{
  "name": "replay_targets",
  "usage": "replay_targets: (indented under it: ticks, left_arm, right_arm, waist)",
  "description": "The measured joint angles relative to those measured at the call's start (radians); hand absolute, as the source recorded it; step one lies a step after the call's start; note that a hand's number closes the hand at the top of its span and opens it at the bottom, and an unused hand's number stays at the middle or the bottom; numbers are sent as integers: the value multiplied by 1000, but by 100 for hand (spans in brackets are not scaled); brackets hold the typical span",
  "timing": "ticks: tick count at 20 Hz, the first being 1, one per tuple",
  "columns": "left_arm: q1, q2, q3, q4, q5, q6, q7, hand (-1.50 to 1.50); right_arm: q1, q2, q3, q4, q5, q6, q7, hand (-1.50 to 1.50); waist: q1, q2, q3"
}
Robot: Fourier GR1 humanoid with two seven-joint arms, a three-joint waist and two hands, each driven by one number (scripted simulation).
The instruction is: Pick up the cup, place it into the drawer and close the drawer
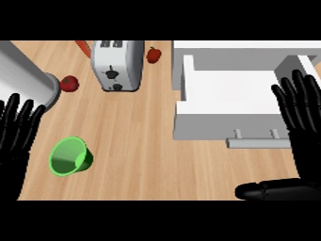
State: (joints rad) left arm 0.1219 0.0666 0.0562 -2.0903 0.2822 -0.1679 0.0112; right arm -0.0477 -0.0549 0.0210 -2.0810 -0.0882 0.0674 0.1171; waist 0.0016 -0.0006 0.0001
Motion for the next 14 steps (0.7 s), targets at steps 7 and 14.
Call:
replay_targets:
  ticks: [7,14]
  left_arm:
    - [-3,-8,15,34,-12,-3,-9,-150]
    - [16,-14,28,57,-28,-3,-12,-150]
  right_arm:
    - [-19,-4,-22,20,-19,11,3,-150]
    - [-29,-4,-18,16,-4,10,8,-150]
  waist:
    - [0,0,0]
    - [0,0,0]
